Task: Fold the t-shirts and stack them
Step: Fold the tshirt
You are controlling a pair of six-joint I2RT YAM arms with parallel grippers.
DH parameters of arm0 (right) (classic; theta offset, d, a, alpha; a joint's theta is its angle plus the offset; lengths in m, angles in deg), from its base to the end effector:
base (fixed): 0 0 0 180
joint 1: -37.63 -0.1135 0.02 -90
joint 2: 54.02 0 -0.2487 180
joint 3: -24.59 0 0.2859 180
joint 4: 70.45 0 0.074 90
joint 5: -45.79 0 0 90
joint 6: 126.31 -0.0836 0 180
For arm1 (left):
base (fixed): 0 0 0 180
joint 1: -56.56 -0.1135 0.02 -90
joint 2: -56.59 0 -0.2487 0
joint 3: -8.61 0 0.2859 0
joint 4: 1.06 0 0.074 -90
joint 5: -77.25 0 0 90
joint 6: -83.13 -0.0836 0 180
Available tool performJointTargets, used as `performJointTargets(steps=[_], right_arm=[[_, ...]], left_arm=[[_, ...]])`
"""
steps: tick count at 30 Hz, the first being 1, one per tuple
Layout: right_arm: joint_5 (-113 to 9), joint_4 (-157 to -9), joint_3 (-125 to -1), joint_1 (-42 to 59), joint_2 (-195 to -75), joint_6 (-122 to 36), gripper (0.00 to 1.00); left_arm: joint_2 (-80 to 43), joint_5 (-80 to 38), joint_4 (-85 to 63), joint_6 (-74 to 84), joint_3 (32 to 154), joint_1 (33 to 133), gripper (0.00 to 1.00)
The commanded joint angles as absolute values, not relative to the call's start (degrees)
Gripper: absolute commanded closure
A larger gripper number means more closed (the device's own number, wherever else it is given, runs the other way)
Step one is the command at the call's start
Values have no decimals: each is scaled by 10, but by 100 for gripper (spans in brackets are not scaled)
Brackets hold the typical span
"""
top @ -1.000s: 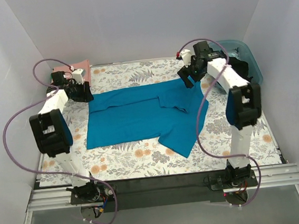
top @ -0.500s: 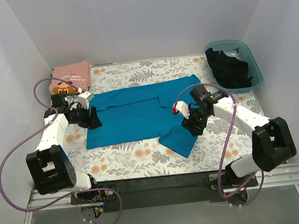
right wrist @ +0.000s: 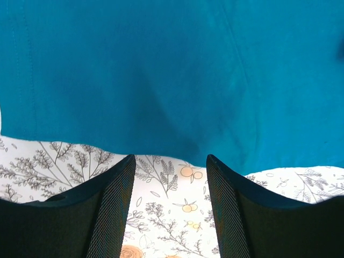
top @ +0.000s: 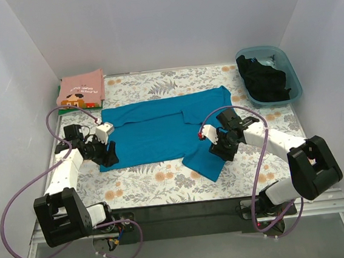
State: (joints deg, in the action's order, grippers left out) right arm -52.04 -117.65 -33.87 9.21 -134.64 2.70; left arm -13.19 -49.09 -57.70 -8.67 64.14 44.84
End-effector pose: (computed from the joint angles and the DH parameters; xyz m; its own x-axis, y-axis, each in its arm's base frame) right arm 0.2580 0.1526 0.1043 -0.3162 -0.8801 -0.3542 -0.9172 0.3789 -0.1228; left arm 0.2621 0.0038 0.1429 -0.9239 -0.1658 -0.3448 0.0554 0.8337 -0.5494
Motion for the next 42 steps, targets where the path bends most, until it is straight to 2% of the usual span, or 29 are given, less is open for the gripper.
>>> performJointTargets(steps=[1, 6, 9, 12, 13, 15, 16, 17, 25, 31, 36, 42], right_arm=[[-504, -1135, -336, 81, -1337, 9, 38], [-484, -1097, -301, 72, -1359, 10, 38], [-475, -1074, -272, 63, -1376, 6, 42], [-470, -1064, -256, 57, -1385, -3, 57], [-468, -1062, -249, 55, -1385, -5, 68], [-465, -1061, -244, 52, -1384, -13, 82], [-460, -1061, -243, 52, -1384, -16, 94], [-458, -1062, -242, 51, -1383, -19, 99], [-459, -1087, -249, 51, -1359, -19, 99], [-464, -1097, -249, 52, -1346, -22, 99], [-468, -1109, -251, 52, -1337, -26, 99], [-473, -1123, -252, 52, -1323, -32, 99]], left_arm=[[-124, -478, -553, -106, 633, 447, 48], [-121, -473, -535, -106, 618, 447, 48], [-107, -460, -519, -128, 597, 447, 47], [-82, -449, -504, -154, 572, 447, 47], [-77, -440, -501, -177, 567, 447, 47], [-63, -420, -480, -196, 547, 447, 49], [-62, -400, -473, -215, 542, 448, 50], [-59, -392, -463, -225, 532, 447, 50], [-92, -352, -466, -323, 530, 443, 59], [-119, -334, -448, -340, 530, 442, 60], [-127, -333, -473, -368, 533, 431, 67], [-134, -334, -500, -397, 530, 425, 68]])
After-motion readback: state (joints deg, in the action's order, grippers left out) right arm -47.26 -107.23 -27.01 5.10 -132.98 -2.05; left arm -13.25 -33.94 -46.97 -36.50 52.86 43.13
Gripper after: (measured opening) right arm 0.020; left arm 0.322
